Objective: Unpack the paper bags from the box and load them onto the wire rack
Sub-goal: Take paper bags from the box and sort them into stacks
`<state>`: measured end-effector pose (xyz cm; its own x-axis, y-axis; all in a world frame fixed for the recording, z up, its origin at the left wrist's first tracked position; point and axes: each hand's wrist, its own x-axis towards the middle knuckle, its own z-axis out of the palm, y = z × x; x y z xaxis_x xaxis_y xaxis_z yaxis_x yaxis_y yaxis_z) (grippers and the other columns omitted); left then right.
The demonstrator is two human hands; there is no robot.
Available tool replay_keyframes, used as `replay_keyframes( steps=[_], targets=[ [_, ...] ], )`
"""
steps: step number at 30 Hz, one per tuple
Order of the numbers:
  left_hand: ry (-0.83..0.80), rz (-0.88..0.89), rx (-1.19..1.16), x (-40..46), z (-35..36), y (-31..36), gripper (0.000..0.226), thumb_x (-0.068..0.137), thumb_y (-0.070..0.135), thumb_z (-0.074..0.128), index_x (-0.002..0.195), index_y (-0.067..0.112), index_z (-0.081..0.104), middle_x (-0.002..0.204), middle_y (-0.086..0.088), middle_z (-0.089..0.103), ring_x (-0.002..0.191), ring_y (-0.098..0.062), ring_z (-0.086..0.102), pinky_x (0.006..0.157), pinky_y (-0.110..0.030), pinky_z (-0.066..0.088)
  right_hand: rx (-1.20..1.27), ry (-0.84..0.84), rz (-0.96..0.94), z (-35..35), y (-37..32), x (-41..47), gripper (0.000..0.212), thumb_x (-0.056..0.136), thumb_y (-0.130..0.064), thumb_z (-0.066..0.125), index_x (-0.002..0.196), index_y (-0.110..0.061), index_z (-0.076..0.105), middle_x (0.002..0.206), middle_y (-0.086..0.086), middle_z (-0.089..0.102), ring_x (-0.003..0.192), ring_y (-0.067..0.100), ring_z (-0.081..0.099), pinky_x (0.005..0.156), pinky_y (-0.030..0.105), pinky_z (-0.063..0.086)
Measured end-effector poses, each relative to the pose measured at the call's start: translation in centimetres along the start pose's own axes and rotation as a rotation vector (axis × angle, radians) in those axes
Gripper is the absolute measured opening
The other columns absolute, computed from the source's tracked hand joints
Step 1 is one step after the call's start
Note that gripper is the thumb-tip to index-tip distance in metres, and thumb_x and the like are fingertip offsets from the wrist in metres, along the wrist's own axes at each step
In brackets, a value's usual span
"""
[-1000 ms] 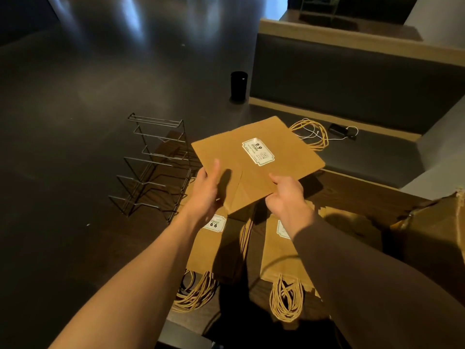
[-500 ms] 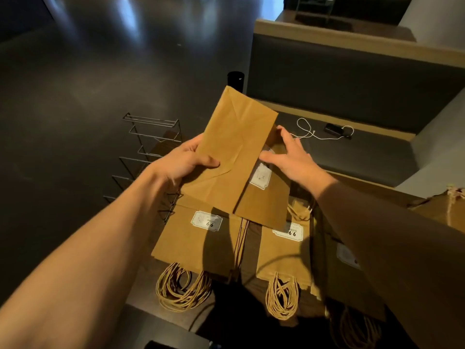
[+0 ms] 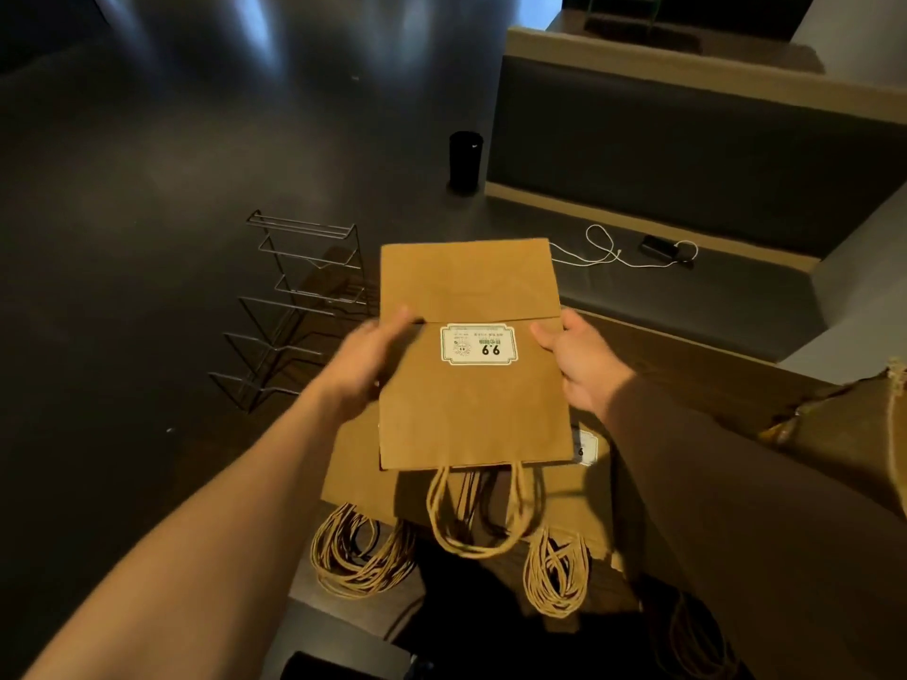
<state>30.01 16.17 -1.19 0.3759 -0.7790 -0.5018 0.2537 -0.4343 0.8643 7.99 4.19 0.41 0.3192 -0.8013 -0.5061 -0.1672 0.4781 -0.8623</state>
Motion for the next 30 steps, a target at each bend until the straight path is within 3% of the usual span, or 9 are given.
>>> replay_keyframes(
  steps=[3, 8, 11, 13, 16, 19, 23, 26, 30],
  targets=[
    [0.031, 0.003, 0.11, -0.4, 1.3, -2.6, 0.045, 0.086, 0.023, 0.076, 0.125, 0.019, 0.053, 0.117, -0.004, 0.069, 0.109, -0.024, 0.066, 0.104, -0.048, 0.048, -0.018, 0.117, 0.09, 0.4, 3.9, 1.8, 0.028, 0.094, -0.021, 0.06, 0.123, -0.017, 0.059, 0.115, 0.007, 0.069, 0.103, 0.028, 0.067, 0.091, 0.056, 0.053],
    [0.174, -0.135, 0.432, 0.6, -0.4, -5.7, 0.068, 0.089, 0.031, 0.072, 0.147, 0.015, 0.04, 0.13, -0.007, 0.06, 0.114, -0.028, 0.061, 0.101, -0.046, 0.051, 0.106, 0.314, 0.198, 2.4, 7.4, 1.4, 0.048, 0.099, -0.014, 0.051, 0.146, -0.012, 0.037, 0.147, 0.01, 0.043, 0.133, 0.031, 0.043, 0.11, 0.041, 0.036],
    [0.226, -0.079, 0.524, 1.1, -1.5, -6.8, 0.07, 0.089, 0.027, 0.073, 0.149, 0.016, 0.041, 0.138, -0.009, 0.058, 0.121, -0.03, 0.058, 0.104, -0.046, 0.049, -0.089, 0.296, 0.251, 4.4, 6.5, -0.6, 0.028, 0.102, -0.013, 0.036, 0.111, 0.007, 0.054, 0.114, 0.021, 0.056, 0.123, 0.03, 0.051, 0.085, 0.029, 0.045],
    [0.272, -0.021, 0.63, 1.4, -2.1, -7.1, 0.059, 0.092, 0.023, 0.069, 0.145, 0.014, 0.046, 0.135, -0.01, 0.059, 0.124, -0.03, 0.056, 0.106, -0.044, 0.047, -0.684, 0.186, 0.299, 5.4, 6.8, -1.5, 0.029, 0.103, -0.015, 0.032, 0.082, -0.003, 0.048, 0.082, 0.008, 0.044, 0.102, 0.021, 0.054, 0.08, 0.02, 0.044],
    [0.294, 0.042, 0.763, 1.7, -3.0, -7.9, 0.043, 0.094, 0.017, 0.064, 0.135, 0.011, 0.053, 0.127, -0.012, 0.064, 0.119, -0.031, 0.059, 0.103, -0.042, 0.048, -0.111, 0.235, 0.262, 6.6, 9.2, 0.4, 0.023, 0.097, -0.004, 0.039, 0.077, -0.012, 0.045, 0.078, 0.002, 0.041, 0.066, 0.012, 0.042, 0.054, 0.019, 0.041],
    [0.231, 0.021, 0.898, 1.8, -4.0, -9.4, 0.039, 0.094, 0.017, 0.062, 0.131, 0.01, 0.052, 0.123, -0.014, 0.065, 0.117, -0.033, 0.06, 0.1, -0.041, 0.049, -0.168, 0.241, 0.257, 8.2, 10.9, -0.1, 0.024, 0.096, 0.002, 0.042, 0.118, -0.007, 0.049, 0.099, 0.006, 0.044, 0.075, 0.016, 0.044, 0.057, 0.022, 0.035],
    [0.261, -0.091, 0.89, 1.7, -5.1, -11.5, 0.042, 0.096, 0.027, 0.058, 0.133, 0.007, 0.05, 0.126, -0.016, 0.062, 0.12, -0.035, 0.057, 0.099, -0.039, 0.046, -0.321, 0.204, 0.322, 9.2, 12.4, 0.4, 0.031, 0.095, -0.004, 0.043, 0.124, -0.013, 0.044, 0.087, 0.006, 0.047, 0.062, 0.009, 0.039, 0.05, 0.019, 0.035],
    [0.369, -0.108, 0.884, 1.5, -4.8, -12.0, 0.045, 0.099, 0.034, 0.052, 0.135, 0.006, 0.05, 0.129, -0.019, 0.061, 0.122, -0.037, 0.055, 0.099, -0.04, 0.044, -0.327, 0.159, 0.377, 9.5, 12.8, 0.9, 0.017, 0.095, -0.006, 0.043, 0.081, -0.014, 0.048, 0.088, 0.008, 0.047, 0.061, 0.009, 0.037, 0.071, 0.029, 0.041],
    [0.462, -0.257, 0.838, 1.7, -4.3, -11.6, 0.057, 0.099, 0.047, 0.046, 0.138, 0.006, 0.049, 0.139, -0.019, 0.048, 0.126, -0.039, 0.05, 0.1, -0.045, 0.041, -0.312, 0.218, 0.392, 9.8, 12.8, 0.9, 0.03, 0.093, -0.006, 0.039, 0.068, -0.019, 0.029, 0.072, 0.002, 0.033, 0.062, 0.014, 0.032, 0.055, 0.027, 0.03]
  ],
)
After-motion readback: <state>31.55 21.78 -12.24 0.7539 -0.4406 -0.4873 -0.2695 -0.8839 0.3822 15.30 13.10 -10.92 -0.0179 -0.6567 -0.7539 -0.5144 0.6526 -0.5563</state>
